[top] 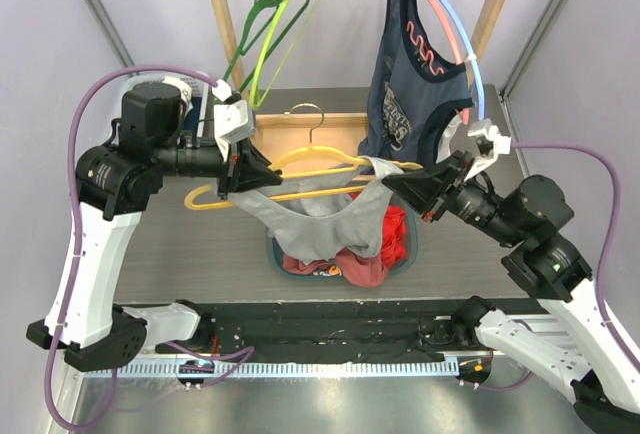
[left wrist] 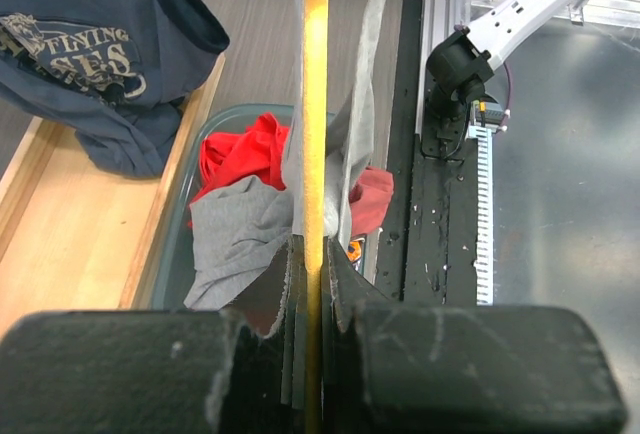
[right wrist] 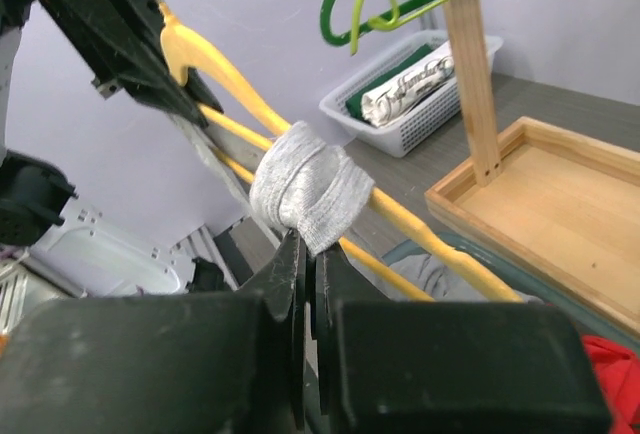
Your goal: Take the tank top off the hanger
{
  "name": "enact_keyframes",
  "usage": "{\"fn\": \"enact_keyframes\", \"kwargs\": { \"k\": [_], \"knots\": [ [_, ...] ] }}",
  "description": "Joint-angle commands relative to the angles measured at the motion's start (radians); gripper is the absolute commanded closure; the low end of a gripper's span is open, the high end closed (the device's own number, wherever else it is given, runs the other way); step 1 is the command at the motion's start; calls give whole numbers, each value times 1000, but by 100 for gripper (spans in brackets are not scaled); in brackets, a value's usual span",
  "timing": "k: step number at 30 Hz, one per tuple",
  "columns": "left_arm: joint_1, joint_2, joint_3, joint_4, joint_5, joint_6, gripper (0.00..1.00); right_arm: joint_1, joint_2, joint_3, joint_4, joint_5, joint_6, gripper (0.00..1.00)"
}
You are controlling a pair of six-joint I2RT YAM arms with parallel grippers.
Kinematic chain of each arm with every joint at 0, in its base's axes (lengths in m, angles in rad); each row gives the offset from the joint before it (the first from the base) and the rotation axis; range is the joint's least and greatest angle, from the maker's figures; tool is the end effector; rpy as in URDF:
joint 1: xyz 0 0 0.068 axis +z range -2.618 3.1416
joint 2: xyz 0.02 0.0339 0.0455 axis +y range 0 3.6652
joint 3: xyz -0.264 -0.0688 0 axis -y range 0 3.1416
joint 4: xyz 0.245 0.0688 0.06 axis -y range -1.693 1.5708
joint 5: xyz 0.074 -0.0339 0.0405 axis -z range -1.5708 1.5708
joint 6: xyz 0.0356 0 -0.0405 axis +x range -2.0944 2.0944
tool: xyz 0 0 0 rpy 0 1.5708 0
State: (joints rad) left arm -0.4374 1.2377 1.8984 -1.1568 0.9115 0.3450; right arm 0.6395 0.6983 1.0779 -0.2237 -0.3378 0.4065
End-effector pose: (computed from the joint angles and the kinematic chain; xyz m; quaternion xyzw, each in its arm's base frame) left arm 0.1462 -0.0994 0.5151 0.5024 0.6272 -0.3989 0.4417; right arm 0.0968 0.0867 0.4464 -0.2014 0.6215 0.4689 0.5945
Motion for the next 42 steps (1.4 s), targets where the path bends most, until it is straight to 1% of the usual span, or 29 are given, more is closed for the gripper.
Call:
{"fn": "enact_keyframes", "kwargs": {
  "k": [1, 4, 5, 7, 8, 12, 18, 24, 29, 34, 37, 38, 42],
  "knots": [
    [2, -32, -5, 31, -5, 15, 100, 0, -45, 59, -35, 210, -9, 99],
    [0, -35, -10, 22, -2, 20, 100, 0, -57, 60, -69, 333, -15, 99],
    [2, -37, -10, 22, 1, 20, 100, 0, -59, 62, -86, 441, -17, 99],
    [2, -37, -9, 20, 7, 19, 100, -1, -49, 71, -107, 509, -24, 99],
    [2, -38, -7, 19, 7, 19, 100, 0, -48, 76, -129, 573, -25, 99],
    [2, -41, -7, 11, 10, 28, 100, 0, -36, 89, -172, 663, -35, 99],
    [2, -44, 1, -7, 10, 46, 100, 0, -3, 109, -259, 753, -54, 99],
    [2, -52, 22, -32, 10, 61, 100, 0, 21, 111, -347, 871, -103, 99],
    [2, -57, 54, -56, 9, 80, 100, 0, 24, 77, -370, 904, -101, 99],
    [2, -63, 76, -75, 12, 88, 100, 0, 29, 44, -379, 887, -95, 99],
    [2, -60, 76, -66, 4, 94, 100, 0, 33, 7, -378, 807, -83, 99],
    [2, -57, 77, -63, 3, 94, 100, 0, 29, -21, -372, 742, -72, 99],
    [2, -26, 97, -23, 3, 72, 100, 0, 4, -116, -329, 596, -48, 99]
  ]
}}
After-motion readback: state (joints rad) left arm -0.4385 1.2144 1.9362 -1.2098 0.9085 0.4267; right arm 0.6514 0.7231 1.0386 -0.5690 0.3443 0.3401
